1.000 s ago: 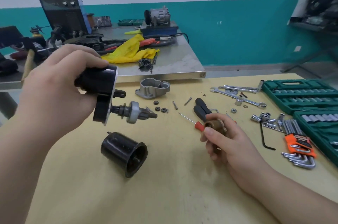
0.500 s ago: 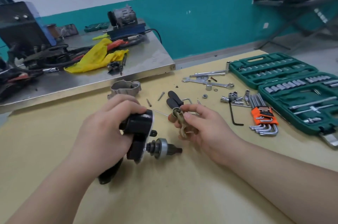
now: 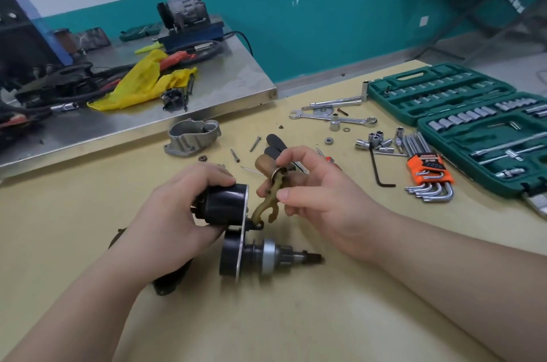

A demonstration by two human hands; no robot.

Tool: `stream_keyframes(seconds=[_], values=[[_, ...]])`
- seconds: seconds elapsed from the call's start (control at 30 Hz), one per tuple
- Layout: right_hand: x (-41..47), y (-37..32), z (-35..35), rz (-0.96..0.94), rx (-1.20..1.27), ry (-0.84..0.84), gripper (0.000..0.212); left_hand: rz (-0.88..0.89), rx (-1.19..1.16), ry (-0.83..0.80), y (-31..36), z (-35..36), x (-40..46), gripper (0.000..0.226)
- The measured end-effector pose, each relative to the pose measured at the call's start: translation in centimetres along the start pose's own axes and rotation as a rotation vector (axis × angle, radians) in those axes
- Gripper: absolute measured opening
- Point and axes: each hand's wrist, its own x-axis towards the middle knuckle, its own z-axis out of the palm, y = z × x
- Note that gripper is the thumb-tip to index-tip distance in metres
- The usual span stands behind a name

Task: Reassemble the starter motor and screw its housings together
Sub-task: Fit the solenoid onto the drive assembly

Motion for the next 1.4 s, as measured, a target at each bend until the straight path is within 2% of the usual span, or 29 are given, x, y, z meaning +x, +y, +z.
stream_keyframes(seconds=[0.1,0.2,0.4,0.57,0.73,0.87,1.0,1.4], values=[[-0.4,0.0,0.4,-0.027,-0.08,0.032,0.026,-0.011,0.017,-0.067,0.0,-0.1,-0.3,0.082],[-0.4,0.2,0.2,-0.063,-0.152,0.054,0.024,0.007,0.023,-0.053,-0.2,-0.1,-0.6,0.081],[-0.7,0.6,0.4,-0.052,-0.222,-0.002,0.028,0.095,-0.089,0.114,-0.8,0.2,-0.5,0.09],[-0.9,0.6,1.1,-0.105,-0.221,0.036,0.038,0.132,-0.238,0.236,-1.3,0.3,-0.5,0.077],[-1.3,1.0,1.8,-0.187,-0.352,0.08,0.038,0.14,-0.157,0.196,-1.1,0.5,-0.4,0.076],[-1.2,1.2,1.7,-0.177,-0.409,0.106,0.036,0.131,-0.099,0.191,-1.2,0.6,-0.4,0.075],[-1.0,1.0,1.5,-0.186,-0.457,0.081,0.037,0.102,-0.066,0.196,-1.3,0.6,-0.5,0.084],[-1.0,0.2,2.0,-0.248,-0.835,0.081,0.041,0.091,-0.103,0.174,-1.0,0.6,-0.5,0.075]])
